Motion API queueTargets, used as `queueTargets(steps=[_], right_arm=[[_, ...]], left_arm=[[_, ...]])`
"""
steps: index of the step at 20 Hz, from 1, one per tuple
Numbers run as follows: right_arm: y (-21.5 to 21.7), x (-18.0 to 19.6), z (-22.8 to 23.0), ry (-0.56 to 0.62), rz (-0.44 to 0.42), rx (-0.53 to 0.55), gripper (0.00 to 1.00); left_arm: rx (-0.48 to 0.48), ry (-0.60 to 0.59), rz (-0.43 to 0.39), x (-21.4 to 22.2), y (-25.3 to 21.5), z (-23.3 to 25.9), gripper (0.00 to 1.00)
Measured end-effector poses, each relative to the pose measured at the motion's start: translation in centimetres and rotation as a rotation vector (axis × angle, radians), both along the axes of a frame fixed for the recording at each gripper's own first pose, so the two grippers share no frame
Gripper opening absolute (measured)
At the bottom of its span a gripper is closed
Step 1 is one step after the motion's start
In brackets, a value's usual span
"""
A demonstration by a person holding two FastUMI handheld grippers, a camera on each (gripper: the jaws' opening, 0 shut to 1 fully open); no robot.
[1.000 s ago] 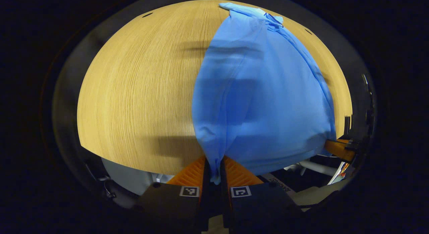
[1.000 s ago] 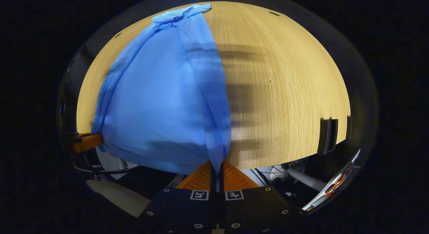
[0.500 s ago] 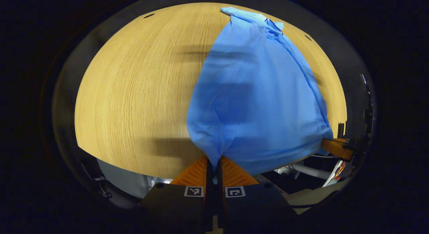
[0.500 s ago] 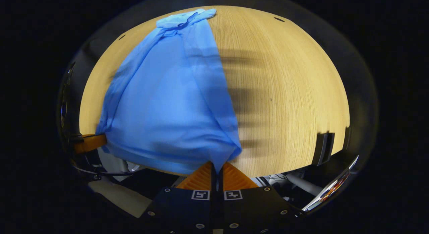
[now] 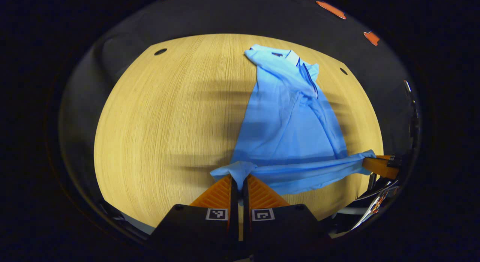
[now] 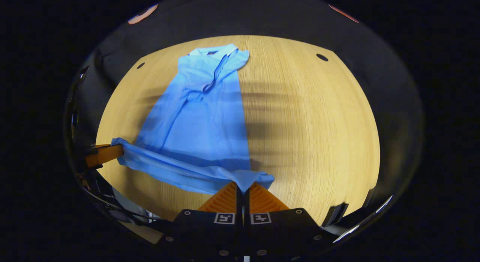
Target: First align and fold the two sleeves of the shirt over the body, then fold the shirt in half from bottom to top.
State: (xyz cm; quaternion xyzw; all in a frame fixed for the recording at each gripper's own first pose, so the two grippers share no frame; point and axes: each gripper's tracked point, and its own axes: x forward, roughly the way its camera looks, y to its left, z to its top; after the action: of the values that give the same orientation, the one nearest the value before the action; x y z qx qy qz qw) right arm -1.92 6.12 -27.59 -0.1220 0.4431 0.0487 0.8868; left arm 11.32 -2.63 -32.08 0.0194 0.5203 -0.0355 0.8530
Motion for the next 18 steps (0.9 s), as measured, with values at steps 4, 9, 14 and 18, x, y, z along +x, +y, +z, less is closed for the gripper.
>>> queueTargets(steps=[4, 9, 14, 18], right_arm=[[1.3, 5.5, 3.8, -0.083, 0.01, 0.006, 0.01], [2.6, 11.5, 7.6, -0.158, 0.019, 0.013, 0.01], [4.4, 17.9, 10.6, -0.226, 0.021, 0.027, 0.01], [5.4, 22.6, 10.6, -0.247, -0.005, 0.025, 0.01]], left_arm=[[0.0, -0.06, -0.017, 5.9, -0.1, 2.4, 0.1], [-0.015, -0.118, -0.027, 12.4, -0.1, 5.8, 0.09], [-0.023, -0.175, -0.017, 19.0, 0.3, 7.6, 0.1], [-0.015, -0.213, -0.012, 23.2, 0.7, 8.6, 0.1]])
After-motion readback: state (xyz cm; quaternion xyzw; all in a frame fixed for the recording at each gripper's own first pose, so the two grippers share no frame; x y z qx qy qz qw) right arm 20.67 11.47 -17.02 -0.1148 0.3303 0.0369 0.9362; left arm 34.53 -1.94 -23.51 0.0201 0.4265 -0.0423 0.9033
